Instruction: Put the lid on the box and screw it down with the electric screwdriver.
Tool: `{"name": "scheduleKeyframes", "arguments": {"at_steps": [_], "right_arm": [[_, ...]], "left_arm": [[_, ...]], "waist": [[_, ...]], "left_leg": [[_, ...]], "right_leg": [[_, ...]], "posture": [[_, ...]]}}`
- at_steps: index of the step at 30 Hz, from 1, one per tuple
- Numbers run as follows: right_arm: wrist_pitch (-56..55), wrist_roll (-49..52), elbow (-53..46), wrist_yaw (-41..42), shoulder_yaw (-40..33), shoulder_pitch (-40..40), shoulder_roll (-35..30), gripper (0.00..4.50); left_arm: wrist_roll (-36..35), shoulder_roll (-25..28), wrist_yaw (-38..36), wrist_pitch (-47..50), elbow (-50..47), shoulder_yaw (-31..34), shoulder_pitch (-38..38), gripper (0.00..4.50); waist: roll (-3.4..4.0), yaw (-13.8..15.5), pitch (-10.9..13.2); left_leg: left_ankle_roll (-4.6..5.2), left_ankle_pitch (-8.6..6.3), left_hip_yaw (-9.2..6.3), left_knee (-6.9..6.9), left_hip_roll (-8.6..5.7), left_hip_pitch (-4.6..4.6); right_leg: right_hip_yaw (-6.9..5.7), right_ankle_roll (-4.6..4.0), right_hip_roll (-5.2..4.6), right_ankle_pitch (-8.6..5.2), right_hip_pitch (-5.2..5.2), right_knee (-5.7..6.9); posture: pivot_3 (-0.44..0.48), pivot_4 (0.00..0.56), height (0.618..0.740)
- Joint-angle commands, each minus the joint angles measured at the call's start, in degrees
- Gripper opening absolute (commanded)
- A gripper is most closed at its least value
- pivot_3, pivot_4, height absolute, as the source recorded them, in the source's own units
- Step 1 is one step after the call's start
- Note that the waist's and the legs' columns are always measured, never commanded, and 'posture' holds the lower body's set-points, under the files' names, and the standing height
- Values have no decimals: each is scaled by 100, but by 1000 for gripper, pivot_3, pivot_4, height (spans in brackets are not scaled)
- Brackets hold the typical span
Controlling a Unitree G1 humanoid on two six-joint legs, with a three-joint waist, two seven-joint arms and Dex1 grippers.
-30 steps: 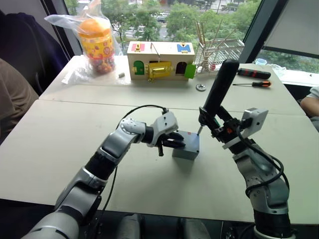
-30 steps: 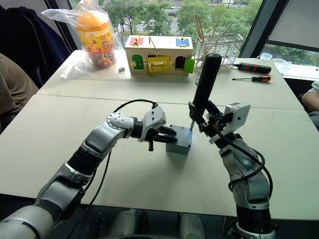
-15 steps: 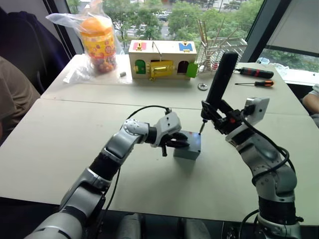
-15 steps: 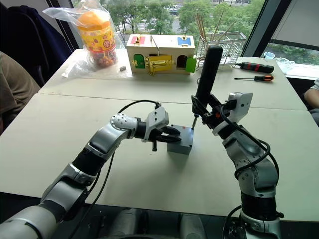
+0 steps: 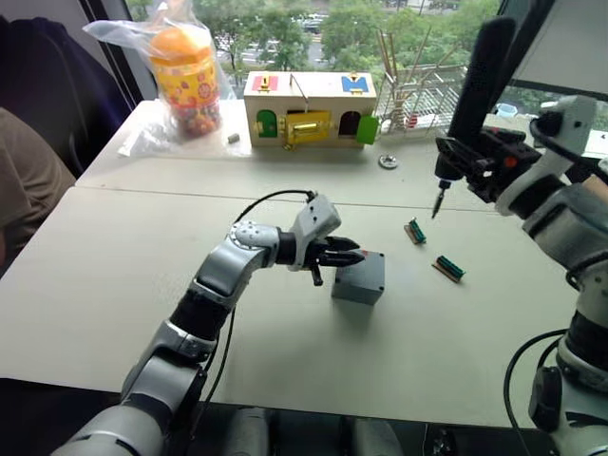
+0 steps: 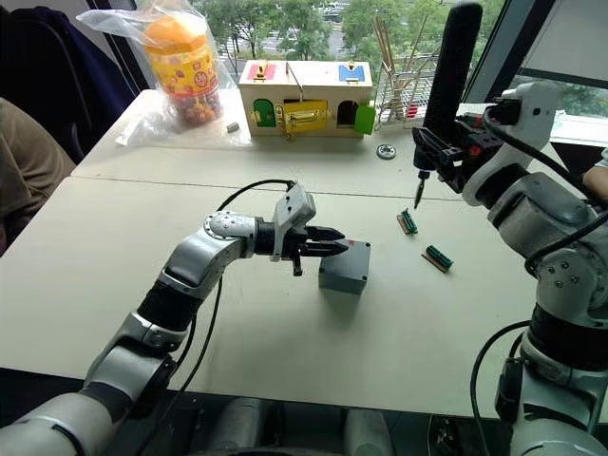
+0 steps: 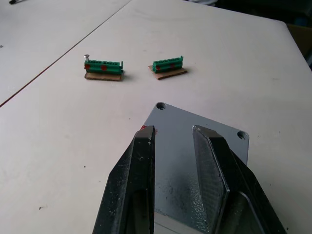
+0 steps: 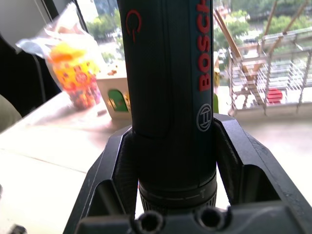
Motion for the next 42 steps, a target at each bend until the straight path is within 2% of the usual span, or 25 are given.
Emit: {"name": "scheduleKeyframes", "arguments": {"at_steps": [1,3,6,11,16,24,31,33,34,36,42], "right_arm": [[822,33,227,406,-497,307,-1005,1818],[1083,-52,401,634,-523,583,-1455,1818],[2089,130,725,785,-749,814,-1697,1818],[2892,198,1160,992,-1225,1199,-1441,1818],[2887,-289,1571,1176,-953,1831,-1568,1818],[2779,-569,2091,1615,-420,1736,-1707,1818],[2596,-841,2173,1808,-174,1804,-1676,1818],[2454,-962,2153,1805,-130,1858,-1664,2812],[2407,-1001,2141,1813,-128,1873,-1667,3038],[2343,-1068,2120,1826,-161,1871,-1680,3803],[1608,-1428,1674,1974,-247,1669,-2196,3803]], "left_arm": [[-318,307,-319,211,-782,80,-124,1196],[-421,490,-484,258,-1048,18,-61,1196],[-453,640,-575,214,-1299,-117,51,1196],[-400,628,-494,182,-1525,-306,220,1196],[-381,581,-294,163,-1638,-371,459,1196],[-231,615,-54,73,-1591,-481,704,1196],[-252,626,-18,57,-1589,-462,764,1196],[-233,630,-1,-1,-1520,-444,770,1196],[-224,616,28,-49,-1482,-416,773,1196],[-234,582,103,-97,-1410,-335,750,1196],[-431,634,190,-47,-1055,174,471,1196]], "waist": [[2,0,1],[5,-19,3],[12,-46,6],[15,-30,7],[20,4,8],[29,-31,10],[29,-16,10],[29,-19,10],[29,-18,10],[29,-13,10],[33,-20,10]], "left_leg": [[0,0,1,1,-3,-7],[0,0,2,2,-8,-17],[0,1,11,1,-6,-17],[4,0,4,1,5,-8],[5,1,0,1,0,-13],[4,3,2,1,3,-6],[2,5,2,5,1,-11],[0,6,2,4,1,-10],[-1,6,1,4,2,-10],[-2,7,2,4,2,-10],[-5,9,3,4,1,-10]], "right_leg": [[0,0,-4,0,-6,0],[0,0,-8,0,-15,-3],[3,1,-8,1,-21,-5],[3,0,5,1,-21,9],[6,0,8,1,-19,5],[9,1,15,1,-20,9],[9,1,14,2,-19,6],[9,1,14,2,-19,6],[9,1,15,1,-19,7],[9,1,14,2,-18,7],[9,1,14,2,-20,8]], "posture": [[0,150,708],[0,150,708],[0,150,708],[0,150,708],[0,150,708],[0,150,708],[0,150,708],[0,150,708],[0,150,708],[0,150,708],[0,150,708]]}}
